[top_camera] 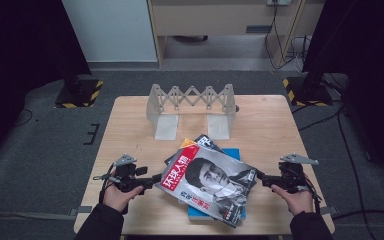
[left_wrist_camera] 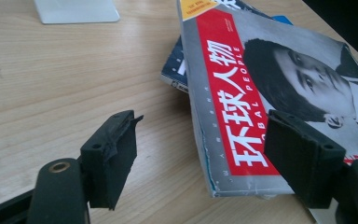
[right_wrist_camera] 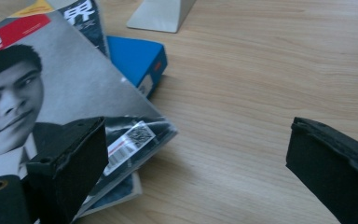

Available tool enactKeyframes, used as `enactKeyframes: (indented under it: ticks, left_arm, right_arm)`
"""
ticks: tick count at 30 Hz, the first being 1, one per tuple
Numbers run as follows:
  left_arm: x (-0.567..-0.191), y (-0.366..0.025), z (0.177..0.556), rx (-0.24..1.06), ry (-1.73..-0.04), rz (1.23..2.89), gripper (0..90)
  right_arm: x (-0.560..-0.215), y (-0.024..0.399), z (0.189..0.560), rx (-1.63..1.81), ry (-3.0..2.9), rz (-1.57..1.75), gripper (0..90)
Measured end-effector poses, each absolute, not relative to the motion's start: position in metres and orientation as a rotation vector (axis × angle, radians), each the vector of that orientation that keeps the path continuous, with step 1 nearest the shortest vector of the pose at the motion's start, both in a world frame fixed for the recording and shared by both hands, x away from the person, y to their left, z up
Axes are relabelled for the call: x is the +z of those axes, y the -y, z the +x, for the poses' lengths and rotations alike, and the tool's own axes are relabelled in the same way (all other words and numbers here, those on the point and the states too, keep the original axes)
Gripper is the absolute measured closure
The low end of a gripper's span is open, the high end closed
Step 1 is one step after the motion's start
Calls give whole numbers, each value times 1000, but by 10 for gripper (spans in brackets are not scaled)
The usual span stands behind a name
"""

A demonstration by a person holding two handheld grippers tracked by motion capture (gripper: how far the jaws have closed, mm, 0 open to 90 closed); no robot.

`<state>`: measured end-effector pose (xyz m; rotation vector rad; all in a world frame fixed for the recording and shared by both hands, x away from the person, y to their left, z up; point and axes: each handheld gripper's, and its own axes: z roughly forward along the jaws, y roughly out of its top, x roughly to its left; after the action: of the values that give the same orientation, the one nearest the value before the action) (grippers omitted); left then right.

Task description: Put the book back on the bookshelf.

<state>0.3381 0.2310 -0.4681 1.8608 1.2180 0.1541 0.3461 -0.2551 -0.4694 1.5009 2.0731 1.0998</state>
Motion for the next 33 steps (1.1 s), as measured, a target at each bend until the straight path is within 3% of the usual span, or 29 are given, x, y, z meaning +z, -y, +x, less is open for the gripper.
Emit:
enactKeyframes:
  ticks: [19,33]
  left_arm:
    - [-484,-208,341,39,-1202,1951,238]
    - [-498,-204,347,-136,-1231,1931,206]
  right_arm:
    - [-484,227,342,1114,-2179,1480,55]
    - [-491,221,344,1097,-2213,1470,46]
